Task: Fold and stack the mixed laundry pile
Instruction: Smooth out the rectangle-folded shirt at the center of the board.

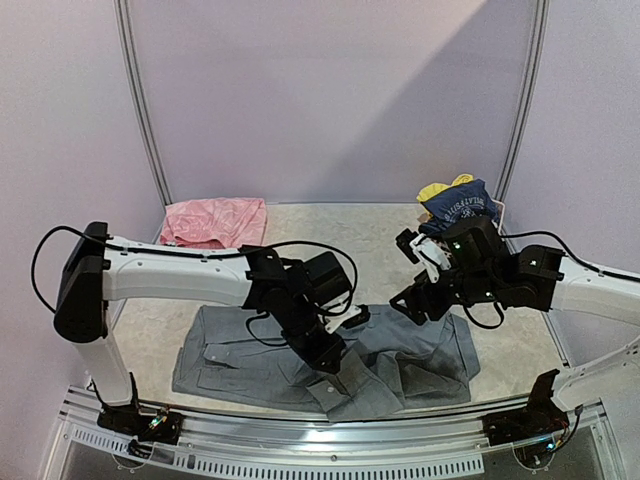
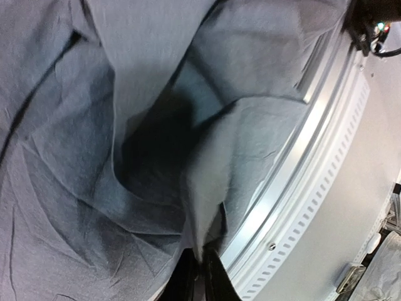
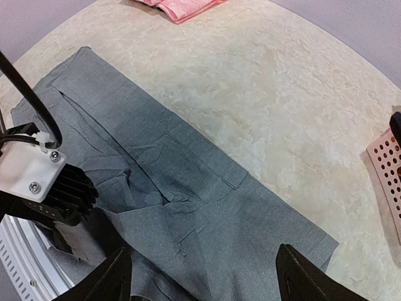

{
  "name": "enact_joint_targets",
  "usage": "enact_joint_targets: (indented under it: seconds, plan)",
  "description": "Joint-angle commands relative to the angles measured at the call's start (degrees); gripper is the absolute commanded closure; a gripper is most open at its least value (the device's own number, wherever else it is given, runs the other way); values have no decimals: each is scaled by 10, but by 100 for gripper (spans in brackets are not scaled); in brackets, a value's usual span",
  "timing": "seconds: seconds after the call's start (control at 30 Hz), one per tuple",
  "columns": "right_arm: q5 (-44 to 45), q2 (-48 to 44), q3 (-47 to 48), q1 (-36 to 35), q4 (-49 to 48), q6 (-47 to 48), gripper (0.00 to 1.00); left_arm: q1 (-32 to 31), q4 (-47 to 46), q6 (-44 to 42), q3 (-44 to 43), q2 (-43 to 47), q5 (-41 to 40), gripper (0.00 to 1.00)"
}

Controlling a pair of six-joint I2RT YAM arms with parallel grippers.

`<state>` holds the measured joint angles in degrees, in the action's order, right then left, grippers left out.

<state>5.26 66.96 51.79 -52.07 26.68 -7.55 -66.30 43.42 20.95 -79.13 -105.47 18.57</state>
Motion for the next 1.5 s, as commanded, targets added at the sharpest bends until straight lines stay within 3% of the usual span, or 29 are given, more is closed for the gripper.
enact_joint_targets:
  seconds: [0.0,0.3,0.37,0.4,0.63,0.9,1.2,1.47]
  plan:
    - [-5,11,7,8,-15,-4,20,-6,-10,20,31,-9,2,93]
    - [-46,16,-11,27,-32,-12,20,-5,-26,15,25,-25,22,92]
    - [-77,23,-14,34,-38,-16,21,-3,-34,14,22,-33,25,95]
    - [-88,26,-15,37,-42,-19,23,-3,-34,14,20,-36,24,100]
    - [-198,70,2,78,-51,-34,40,12,-6,35,3,22,17,100]
    - [-257,136,27,83,-53,-31,55,41,69,81,-54,130,41,100]
    - [-317,192,44,84,-38,-11,77,50,13,194,-59,214,76,100]
    - [-376,233,45,90,36,40,80,67,-46,255,-50,254,92,100]
